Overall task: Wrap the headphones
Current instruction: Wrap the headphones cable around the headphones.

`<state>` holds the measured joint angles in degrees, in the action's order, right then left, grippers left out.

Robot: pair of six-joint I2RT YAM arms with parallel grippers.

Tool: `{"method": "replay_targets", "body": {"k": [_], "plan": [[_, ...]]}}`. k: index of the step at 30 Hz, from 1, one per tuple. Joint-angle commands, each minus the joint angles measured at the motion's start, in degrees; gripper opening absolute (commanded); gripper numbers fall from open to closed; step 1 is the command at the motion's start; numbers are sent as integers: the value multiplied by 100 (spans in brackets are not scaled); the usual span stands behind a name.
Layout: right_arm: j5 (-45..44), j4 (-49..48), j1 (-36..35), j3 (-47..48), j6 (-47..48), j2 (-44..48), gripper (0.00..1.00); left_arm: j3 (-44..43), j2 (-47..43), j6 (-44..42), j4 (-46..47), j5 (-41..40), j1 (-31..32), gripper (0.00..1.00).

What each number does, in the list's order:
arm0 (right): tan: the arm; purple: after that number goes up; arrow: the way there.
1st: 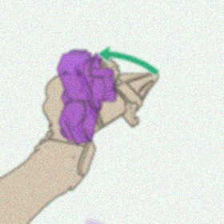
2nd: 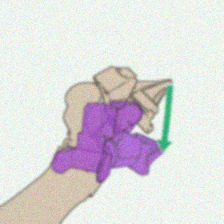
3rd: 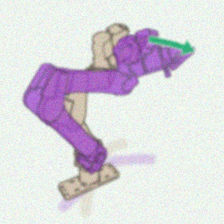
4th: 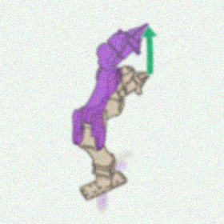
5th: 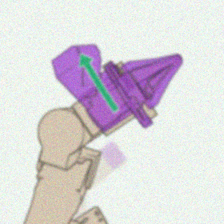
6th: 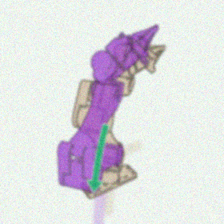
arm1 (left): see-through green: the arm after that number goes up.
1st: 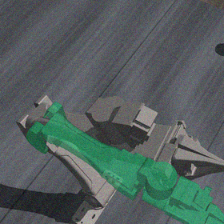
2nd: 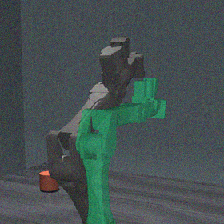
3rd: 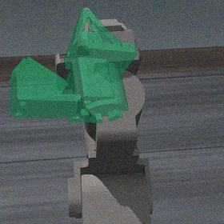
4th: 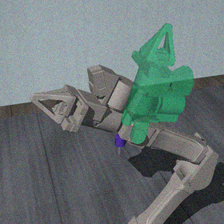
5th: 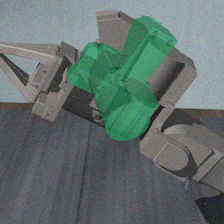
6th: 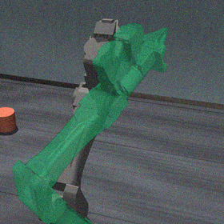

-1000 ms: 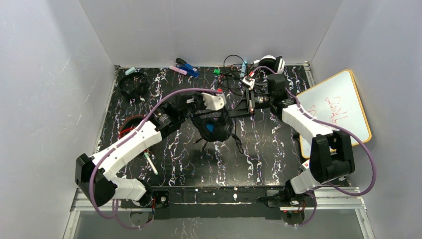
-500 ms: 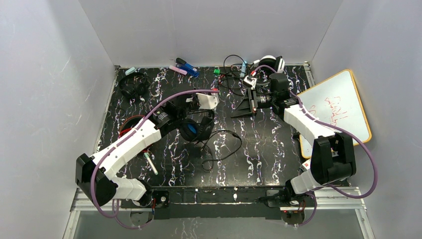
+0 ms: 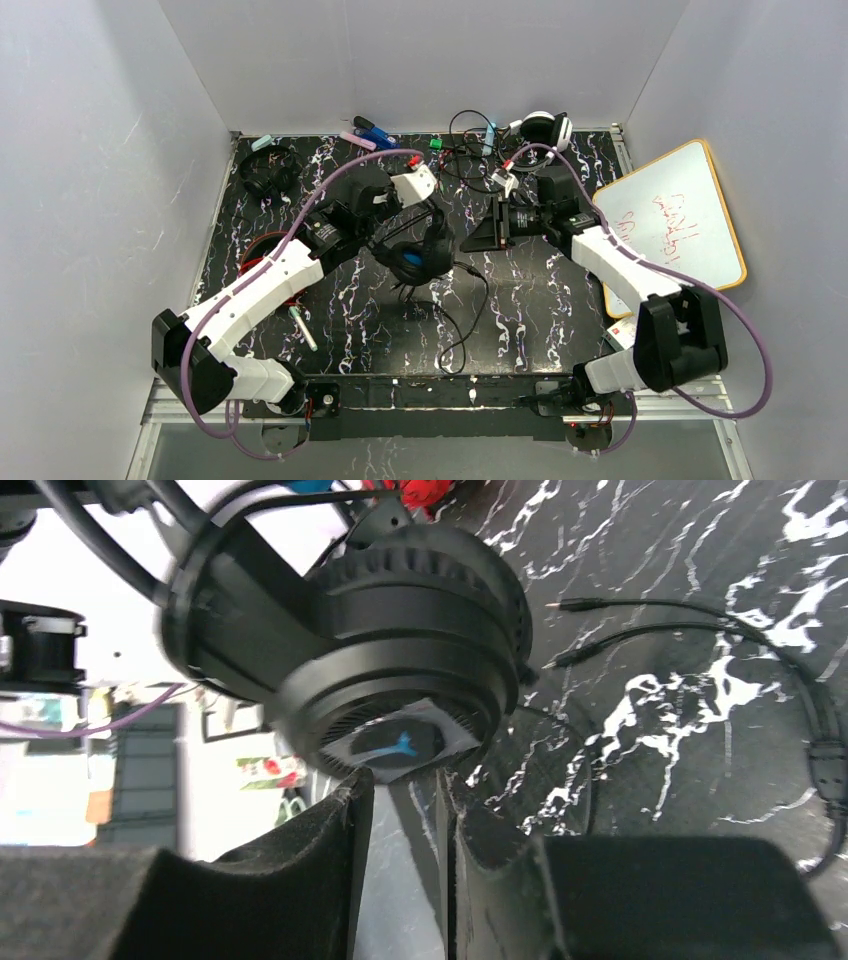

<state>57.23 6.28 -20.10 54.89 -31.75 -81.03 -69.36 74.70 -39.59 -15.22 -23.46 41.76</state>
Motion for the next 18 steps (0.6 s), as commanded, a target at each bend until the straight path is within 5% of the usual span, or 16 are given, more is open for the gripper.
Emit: {"method": "replay_targets", "body": {"k": [1,8,13,18], "plan": [[-997,-168,16,-193,367,728,39,-308,-118,1985,441,-103,12,0],[-2375,-354,32,-832,541,1880,49,-870,115,3995,-215,-186,-446,0],[-3097,-828,32,-1462,338,2611,61,-1714,571,5394,-1282,566,-1006,0],[-3091,-1061,36,-1833,474,2890,72,-2155,661,5956,-1591,899,-1227,0]]}}
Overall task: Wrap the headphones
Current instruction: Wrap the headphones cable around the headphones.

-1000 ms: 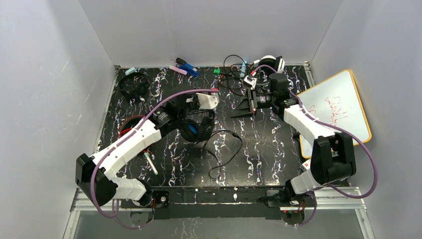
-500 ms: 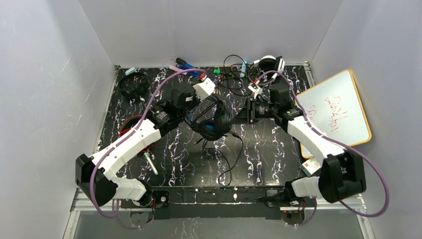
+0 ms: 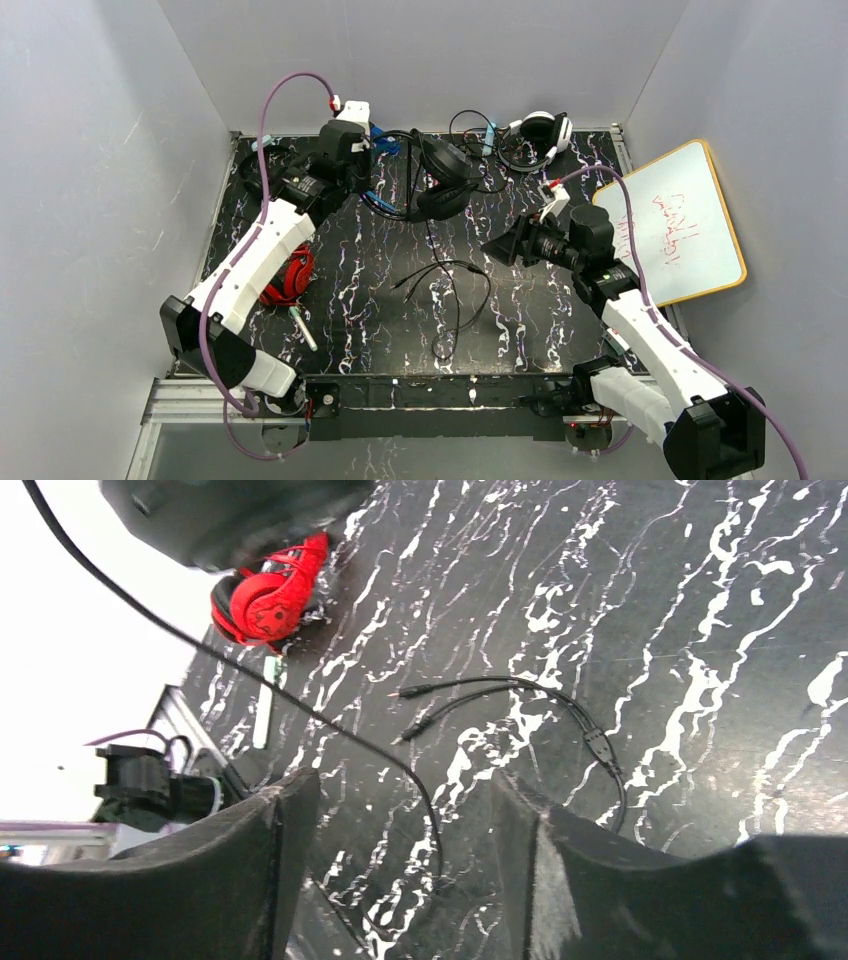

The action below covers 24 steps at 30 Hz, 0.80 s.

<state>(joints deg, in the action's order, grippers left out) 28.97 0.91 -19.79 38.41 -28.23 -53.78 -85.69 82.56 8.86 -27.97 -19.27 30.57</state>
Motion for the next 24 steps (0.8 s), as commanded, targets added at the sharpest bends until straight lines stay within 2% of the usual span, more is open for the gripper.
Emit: {"method": "replay_targets", "body": {"k": [1,5,6,8,11,14,24], "plan": [[-150,-627,2,-292,139,156,75,-658,-76,1187,-420,533,-134,0],[878,-1606,2,-719,116,-23,97,-1140,129,1500,-738,978,-239,0],[1112,-1806,-6,-832,56,-97,98,-1213,175,1568,-774,1087,-243,0],[1570,-2557,-39,-1049,-99,-330,99,-1368,242,1707,-875,1214,-261,0],[1751,-2849,-310,-1089,9,-727,97,-1665,351,1813,-1082,1245,-278,0],[1234,-2927,-728,-1127,248,-965,93,-1860,421,1862,-1258,1247,-288,0],[460,-4976,-1265,-1590,150,-2225,82,-2180,576,2119,-1475,1383,-305,0]]}}
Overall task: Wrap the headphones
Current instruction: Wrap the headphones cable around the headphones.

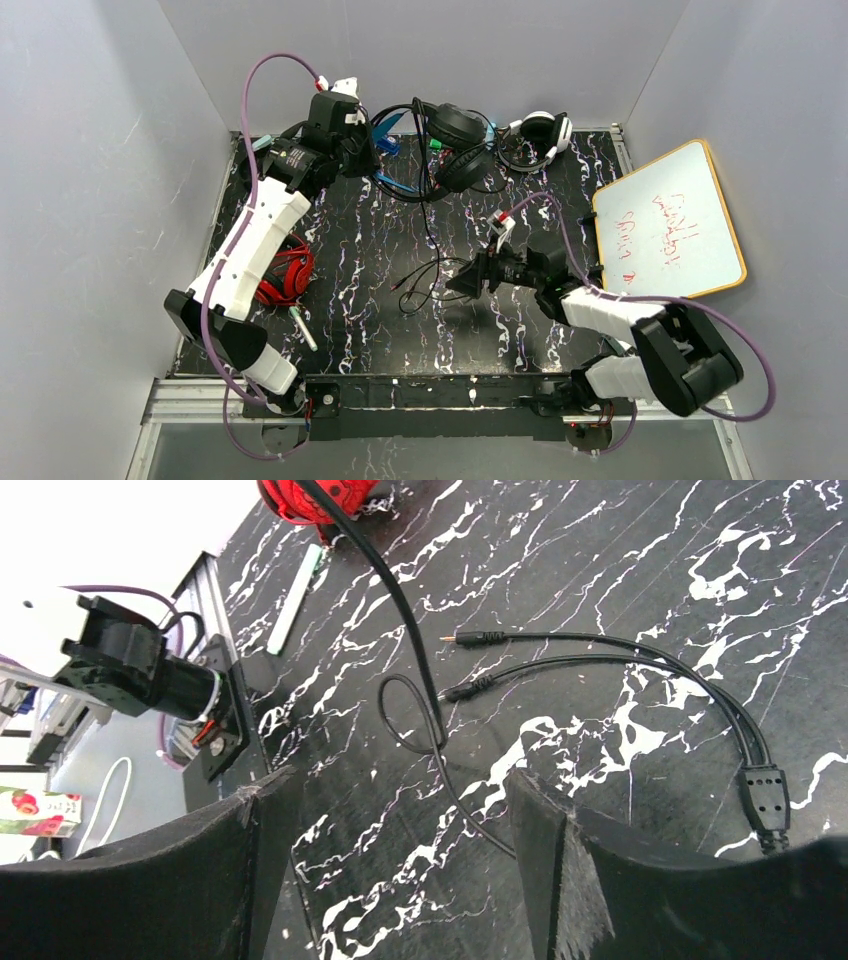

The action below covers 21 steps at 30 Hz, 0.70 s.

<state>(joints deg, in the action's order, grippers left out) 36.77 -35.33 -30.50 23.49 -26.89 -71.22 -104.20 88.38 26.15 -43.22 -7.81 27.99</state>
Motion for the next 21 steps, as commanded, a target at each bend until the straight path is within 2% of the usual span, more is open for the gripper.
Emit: {"method": "replay_targets", "body": {"k": [1,9,17,19,21], "plan": [[-351,-1499,-250,-86,1,-647,81,-371,21,410,10,276,-48,0],[-334,-2373,-543,211,-153,-1614,78,-469,54,465,-107,390,-48,0],[-524,-3145,-608,470,-331,-2478,70,-399,4,546,-112,446,-48,0],[-470,-3257,-626,627,-418,-2712,66,-428,17,549,-143,453,-56,0],[-401,-3411,-647,710,-495,-2927,58,-456,40,542,-180,447,-57,0]]}}
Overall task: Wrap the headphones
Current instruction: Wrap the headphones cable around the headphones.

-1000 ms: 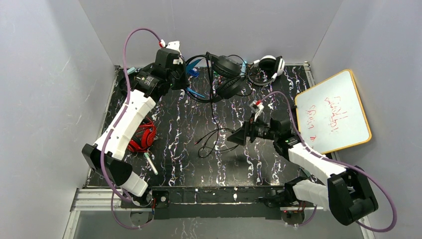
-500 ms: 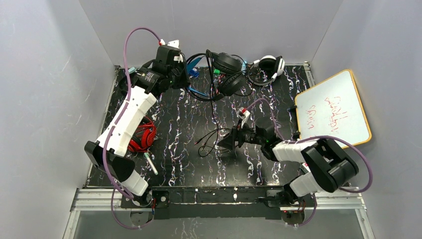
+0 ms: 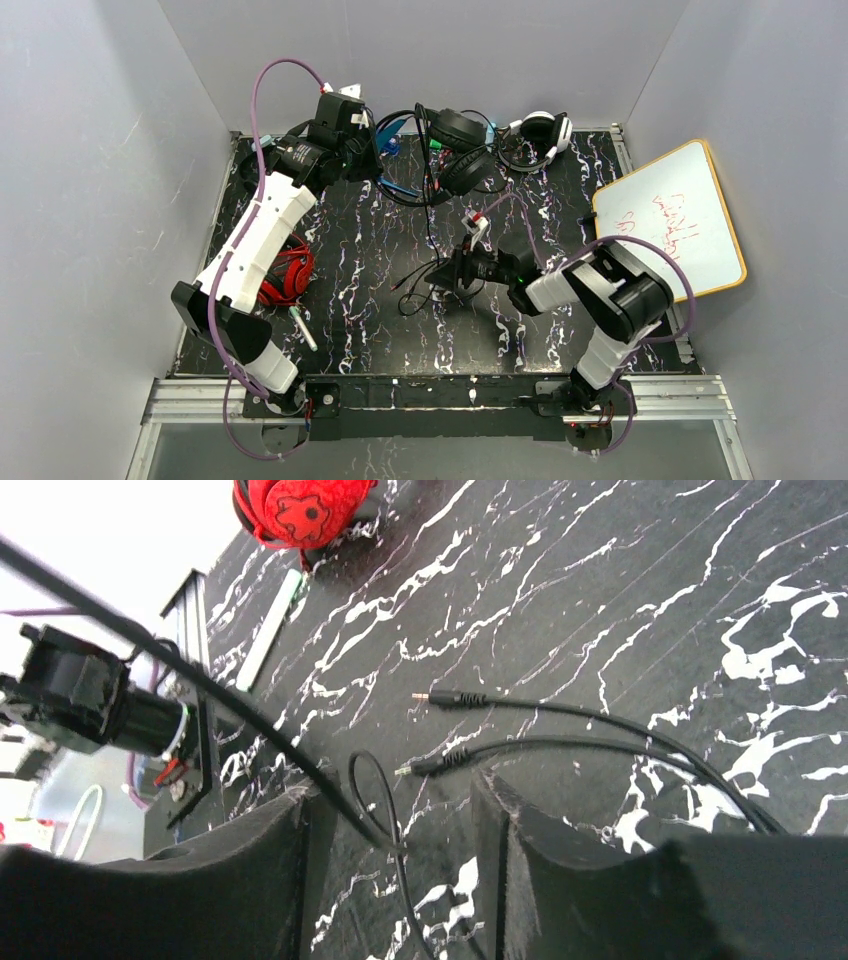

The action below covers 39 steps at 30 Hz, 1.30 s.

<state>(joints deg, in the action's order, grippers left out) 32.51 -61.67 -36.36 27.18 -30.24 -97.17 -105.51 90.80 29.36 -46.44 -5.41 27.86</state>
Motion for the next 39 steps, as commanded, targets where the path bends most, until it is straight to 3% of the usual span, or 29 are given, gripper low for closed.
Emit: {"method": "replay_targets", "body": {"k": [1,4,8,13,16,21,28,34,39], "plan": [[55,-846,-64,358,-200,-372,53,-354,-189,219,125,195,-43,0],[83,-890,-58,326,-260,-429,47,-446,-152,195,59,167,-48,0],[245,-992,-71,318,-453,-530,46,-477,-121,143,34,67,-65,0],[245,-1095,-82,259,-603,-559,22,-657,-44,106,-8,75,-96,0],[109,-801,-83,234,-542,-388,1,-844,10,47,-100,81,-111,0],[-242,-341,32,-53,-464,111,1,-1269,74,-1,-265,118,-228,0],[264,-194,414,-155,-636,195,1,-1634,152,-138,-432,528,-350,0],[1351,666,1108,613,-954,115,1,-741,-201,-426,427,2664,-369,0],[1709,1176,1862,877,-1549,459,1,449,-703,-810,1071,4458,-364,0]]}}
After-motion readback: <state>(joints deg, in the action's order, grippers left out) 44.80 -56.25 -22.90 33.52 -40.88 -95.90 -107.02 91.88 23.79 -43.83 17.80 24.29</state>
